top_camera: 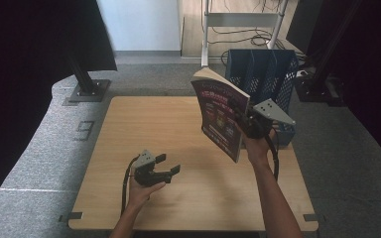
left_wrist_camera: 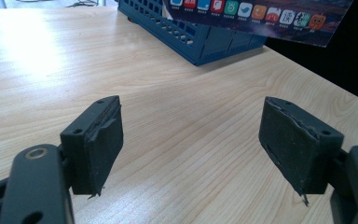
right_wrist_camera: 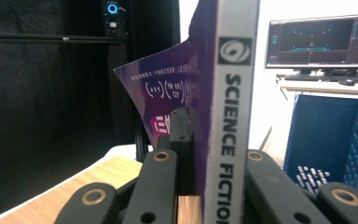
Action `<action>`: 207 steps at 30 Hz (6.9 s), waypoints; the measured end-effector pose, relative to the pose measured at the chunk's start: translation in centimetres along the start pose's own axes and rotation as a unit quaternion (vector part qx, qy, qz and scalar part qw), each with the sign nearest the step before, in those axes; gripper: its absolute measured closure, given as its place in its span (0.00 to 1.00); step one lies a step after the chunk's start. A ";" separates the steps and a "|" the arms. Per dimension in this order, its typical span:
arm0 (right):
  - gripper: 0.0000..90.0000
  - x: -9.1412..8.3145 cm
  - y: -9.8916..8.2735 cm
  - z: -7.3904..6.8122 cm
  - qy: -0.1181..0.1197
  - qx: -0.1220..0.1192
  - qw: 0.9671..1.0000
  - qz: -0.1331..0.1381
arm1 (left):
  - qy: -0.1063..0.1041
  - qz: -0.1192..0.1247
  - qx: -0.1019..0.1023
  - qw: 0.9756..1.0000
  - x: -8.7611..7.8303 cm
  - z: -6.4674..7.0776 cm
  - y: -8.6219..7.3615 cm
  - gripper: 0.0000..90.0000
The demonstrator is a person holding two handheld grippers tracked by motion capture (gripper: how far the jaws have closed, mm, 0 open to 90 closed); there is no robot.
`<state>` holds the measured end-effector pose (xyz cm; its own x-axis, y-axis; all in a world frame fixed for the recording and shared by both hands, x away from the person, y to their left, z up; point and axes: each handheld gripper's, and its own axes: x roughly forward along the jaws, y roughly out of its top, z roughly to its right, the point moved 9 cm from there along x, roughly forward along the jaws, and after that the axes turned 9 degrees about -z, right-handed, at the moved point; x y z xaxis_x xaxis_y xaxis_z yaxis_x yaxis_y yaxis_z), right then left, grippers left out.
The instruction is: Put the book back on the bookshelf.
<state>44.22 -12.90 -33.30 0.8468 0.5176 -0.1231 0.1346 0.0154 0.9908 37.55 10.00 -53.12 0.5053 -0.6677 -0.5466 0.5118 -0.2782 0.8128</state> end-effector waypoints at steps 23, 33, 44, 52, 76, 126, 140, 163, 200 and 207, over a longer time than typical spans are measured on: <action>0.91 -0.3 1.9 3.7 -0.044 0.015 0.999 0.015 | 0.001 0.002 -0.003 1.000 -0.2 -0.1 0.0 0.24; 0.90 -0.2 1.7 5.3 -0.061 0.022 0.998 0.016 | 0.003 0.002 -0.003 1.000 -0.2 -0.2 0.0 0.24; 0.91 -0.3 1.8 7.2 -0.081 0.037 0.996 0.024 | 0.006 0.004 -0.003 1.000 -0.3 -0.3 0.0 0.24; 0.91 -0.1 1.7 8.1 -0.091 0.042 0.995 0.024 | 0.006 0.004 -0.004 1.000 -0.3 -0.3 0.0 0.24; 0.91 0.5 2.5 10.4 -0.128 0.042 0.990 0.030 | 0.005 0.006 -0.008 1.000 -0.5 -0.6 0.0 0.24; 0.90 8.5 0.2 15.2 -0.196 0.058 0.979 0.016 | -0.007 0.014 -0.017 1.000 -0.9 -1.1 0.0 0.24; 0.90 10.4 -1.0 15.6 -0.203 0.047 0.978 0.008 | -0.002 0.017 -0.022 1.000 -1.2 -1.5 0.0 0.24; 0.90 12.6 -5.2 12.9 -0.198 0.020 0.979 -0.040 | -0.003 0.018 -0.030 0.999 -1.3 -2.0 -0.2 0.25; 0.91 11.0 -6.2 13.7 -0.223 0.027 0.971 -0.088 | -0.008 0.026 -0.022 0.999 -1.6 -1.3 0.4 0.25; 0.91 10.6 -5.2 14.7 -0.242 0.031 0.968 -0.058 | -0.008 0.027 -0.025 0.999 -1.6 -1.4 0.4 0.25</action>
<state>60.08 -20.07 -40.58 0.9638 0.0546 -0.2611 0.2620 -0.0090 0.9650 37.91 11.87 -52.22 0.5229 -0.6914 -0.4985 0.5182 -0.2065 0.8300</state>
